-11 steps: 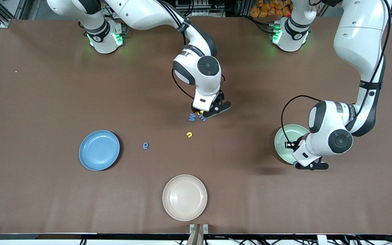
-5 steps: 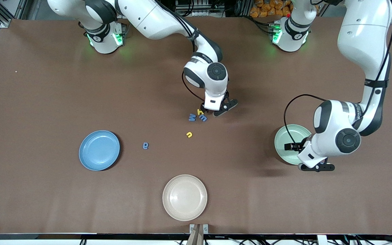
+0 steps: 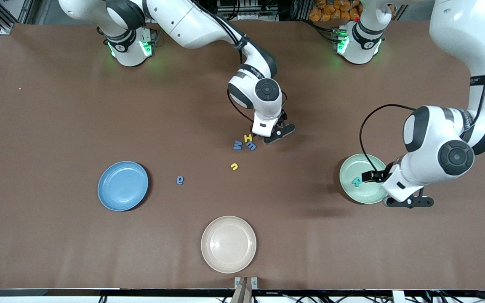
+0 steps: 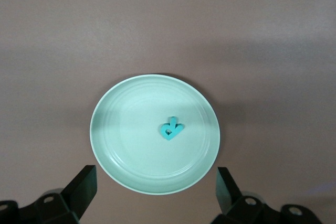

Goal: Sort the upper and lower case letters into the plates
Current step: 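Carry the teal R over the green plate with the left gripper, then open the left gripper to drop the R onto the green plate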

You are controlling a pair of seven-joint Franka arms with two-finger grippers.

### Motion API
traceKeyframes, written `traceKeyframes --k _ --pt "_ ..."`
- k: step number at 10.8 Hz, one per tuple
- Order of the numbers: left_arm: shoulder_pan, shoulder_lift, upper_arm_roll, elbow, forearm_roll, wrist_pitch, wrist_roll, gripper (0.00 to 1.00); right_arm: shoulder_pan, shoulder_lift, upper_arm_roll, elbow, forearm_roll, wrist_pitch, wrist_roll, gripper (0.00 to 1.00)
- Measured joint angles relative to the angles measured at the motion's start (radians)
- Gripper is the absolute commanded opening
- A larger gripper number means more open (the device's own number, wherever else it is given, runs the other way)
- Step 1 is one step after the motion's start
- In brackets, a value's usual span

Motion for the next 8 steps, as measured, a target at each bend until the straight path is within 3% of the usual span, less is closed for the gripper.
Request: traceKeyframes --k 4,8 --pt "0.0 -0.038 0.0 0.001 0.0 -0.018 0.0 1.0 0.051 0.06 -0.067 0.066 0.0 0.0 0.0 1.0" --pt "0.0 -0.09 -0.003 0.001 0.0 -0.068 0.001 1.0 0.058 0.073 -0.078 0.083 0.0 -0.025 0.0 1.0"
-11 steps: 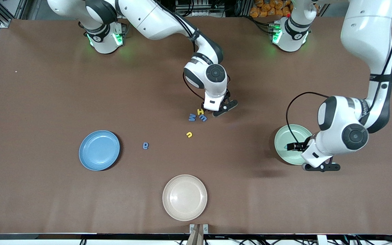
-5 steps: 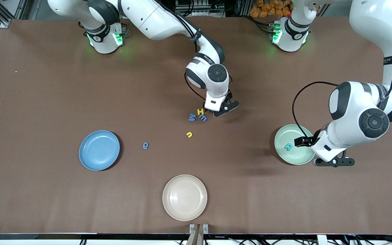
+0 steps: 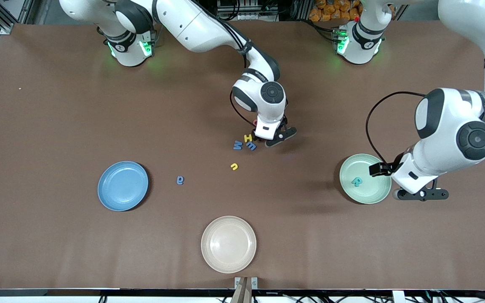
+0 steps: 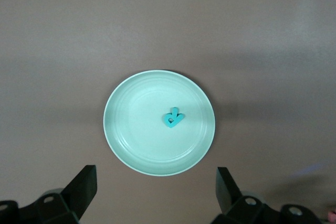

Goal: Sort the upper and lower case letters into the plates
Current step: 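Open the left gripper to drop the R onto the green plate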

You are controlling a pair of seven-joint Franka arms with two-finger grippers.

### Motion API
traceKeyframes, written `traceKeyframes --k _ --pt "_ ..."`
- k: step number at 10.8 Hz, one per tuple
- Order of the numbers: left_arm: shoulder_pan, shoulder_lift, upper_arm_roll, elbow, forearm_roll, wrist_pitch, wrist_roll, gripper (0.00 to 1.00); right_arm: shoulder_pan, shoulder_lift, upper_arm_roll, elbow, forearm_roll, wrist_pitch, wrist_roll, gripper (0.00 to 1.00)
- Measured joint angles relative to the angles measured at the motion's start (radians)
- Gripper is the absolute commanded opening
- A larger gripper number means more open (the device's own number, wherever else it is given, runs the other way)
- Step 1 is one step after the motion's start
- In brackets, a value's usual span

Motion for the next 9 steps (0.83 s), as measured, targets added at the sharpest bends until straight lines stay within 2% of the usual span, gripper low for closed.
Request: traceKeyframes --k 9 --pt "-0.001 -0.033 -0.006 0.003 0.0 -0.02 0.013 1.0 0.026 0.0 -0.019 0.008 -0.005 -0.02 -0.002 1.0"
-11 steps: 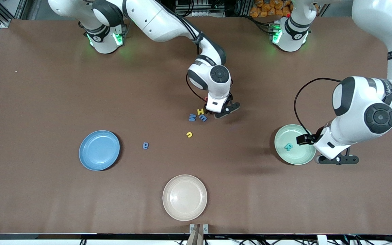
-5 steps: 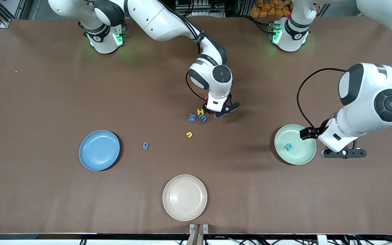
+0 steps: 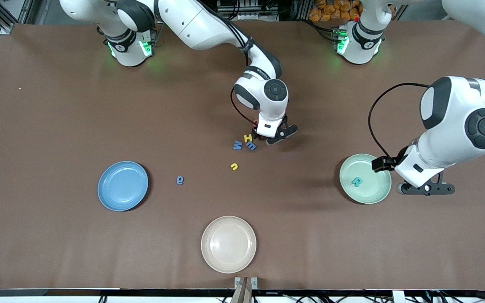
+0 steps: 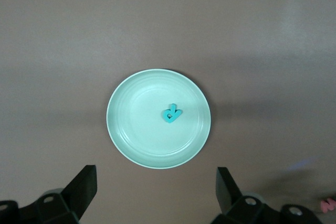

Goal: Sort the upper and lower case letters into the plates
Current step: 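Open the left gripper to drop the R onto the green plate, then lower the right gripper and grasp the pink m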

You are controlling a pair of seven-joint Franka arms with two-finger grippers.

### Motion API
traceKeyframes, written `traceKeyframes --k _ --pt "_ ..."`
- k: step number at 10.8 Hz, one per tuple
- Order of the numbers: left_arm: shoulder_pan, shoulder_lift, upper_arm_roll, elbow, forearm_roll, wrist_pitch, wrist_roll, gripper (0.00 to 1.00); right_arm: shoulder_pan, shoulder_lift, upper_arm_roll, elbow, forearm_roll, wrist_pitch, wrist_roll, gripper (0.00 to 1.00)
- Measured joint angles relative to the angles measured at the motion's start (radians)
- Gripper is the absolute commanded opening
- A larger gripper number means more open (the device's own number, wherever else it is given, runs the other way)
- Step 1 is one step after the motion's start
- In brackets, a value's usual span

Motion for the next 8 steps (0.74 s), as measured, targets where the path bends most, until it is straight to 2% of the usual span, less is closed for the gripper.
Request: traceKeyframes --k 8 --pt "0.001 -0.003 0.001 0.009 0.0 -0.009 0.006 1.0 0.012 0.008 -0.006 0.0 -0.024 0.021 -0.006 1.0"
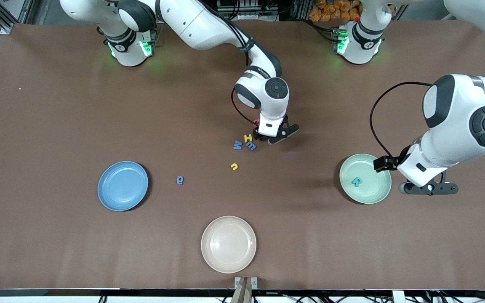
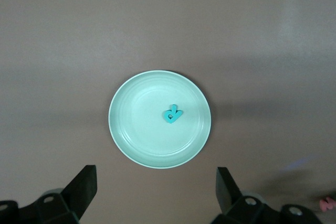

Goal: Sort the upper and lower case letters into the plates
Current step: 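Lower the right gripper and grasp the pink m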

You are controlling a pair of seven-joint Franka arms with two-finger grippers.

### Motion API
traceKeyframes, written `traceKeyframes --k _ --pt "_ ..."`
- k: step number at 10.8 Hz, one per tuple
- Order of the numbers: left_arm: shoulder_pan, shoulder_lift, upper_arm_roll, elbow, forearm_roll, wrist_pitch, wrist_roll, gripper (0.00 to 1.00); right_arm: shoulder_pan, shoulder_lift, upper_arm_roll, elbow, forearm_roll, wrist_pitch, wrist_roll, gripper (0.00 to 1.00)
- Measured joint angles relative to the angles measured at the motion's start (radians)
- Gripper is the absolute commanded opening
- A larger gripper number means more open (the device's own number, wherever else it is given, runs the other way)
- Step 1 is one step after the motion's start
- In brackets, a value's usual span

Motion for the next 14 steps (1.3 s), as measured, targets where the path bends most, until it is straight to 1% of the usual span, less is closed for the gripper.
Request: traceKeyframes --k 1,2,3,4,7,11,14 --pt "0.0 0.0 0.0 0.0 0.0 0.0 0.0 1.0 0.001 0.001 0.0 0.0 -0.001 0.0 0.0 1.0" --pt "0.0 0.0 0.0 0.0 0.0 0.0 0.001 1.0 0.001 0.001 0.0 0.0 -0.002 0.0 0.0 0.83" --pt "0.0 -0.001 0.0 0.0 0.0 0.0 0.001 1.0 0.002 0.002 0.0 0.0 -0.01 0.0 -0.001 0.23" --pt "0.0 -0.003 0.0 0.001 0.0 -0.002 0.001 1.0 0.002 0.002 0.0 0.0 -0.022 0.0 -0.001 0.0" --pt "-0.003 -0.015 -0.003 0.002 0.0 -0.009 0.001 1.0 0.002 -0.006 -0.005 0.003 -0.034 -0.002 -0.001 0.0" --pt "-0.008 -0.016 -0.025 0.002 0.0 -0.01 0.001 1.0 -0.006 -0.012 -0.013 0.004 -0.035 -0.013 -0.001 0.0" --pt "-0.008 -0.016 -0.036 0.002 0.0 -0.011 0.001 1.0 -0.072 -0.051 -0.026 0.018 -0.035 -0.058 0.0 0.0"
